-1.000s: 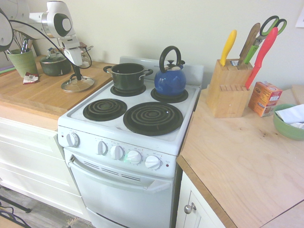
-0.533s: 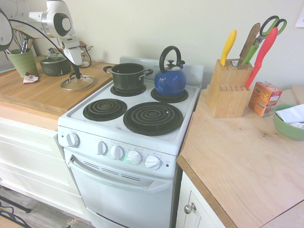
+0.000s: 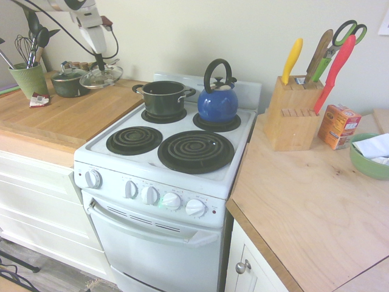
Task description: Cover the lid of the pot
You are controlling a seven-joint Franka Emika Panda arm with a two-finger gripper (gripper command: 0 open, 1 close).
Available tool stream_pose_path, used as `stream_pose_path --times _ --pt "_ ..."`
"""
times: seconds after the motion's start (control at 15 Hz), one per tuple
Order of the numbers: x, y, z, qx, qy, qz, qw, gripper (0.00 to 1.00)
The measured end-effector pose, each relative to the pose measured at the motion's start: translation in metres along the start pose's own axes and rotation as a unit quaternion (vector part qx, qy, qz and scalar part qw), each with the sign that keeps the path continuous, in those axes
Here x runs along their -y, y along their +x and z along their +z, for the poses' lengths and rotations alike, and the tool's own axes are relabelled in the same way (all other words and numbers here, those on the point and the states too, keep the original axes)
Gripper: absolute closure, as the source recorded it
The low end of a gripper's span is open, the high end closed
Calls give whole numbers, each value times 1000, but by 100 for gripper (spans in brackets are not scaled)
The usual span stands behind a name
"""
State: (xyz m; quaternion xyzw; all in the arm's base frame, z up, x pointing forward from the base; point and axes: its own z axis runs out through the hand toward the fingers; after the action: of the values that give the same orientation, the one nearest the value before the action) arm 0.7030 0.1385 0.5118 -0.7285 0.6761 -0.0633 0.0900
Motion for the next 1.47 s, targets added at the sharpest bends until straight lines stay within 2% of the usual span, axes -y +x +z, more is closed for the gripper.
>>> stream_pose_path --times 0.4,0.73,1.13,1.47 --pt "8 117 -6 -3 3 71 997 100" --pt "26 180 13 -3 -5 107 994 100" --pt "49 197 23 -6 -7 108 994 100" --pt "52 200 44 -5 -30 108 994 100"
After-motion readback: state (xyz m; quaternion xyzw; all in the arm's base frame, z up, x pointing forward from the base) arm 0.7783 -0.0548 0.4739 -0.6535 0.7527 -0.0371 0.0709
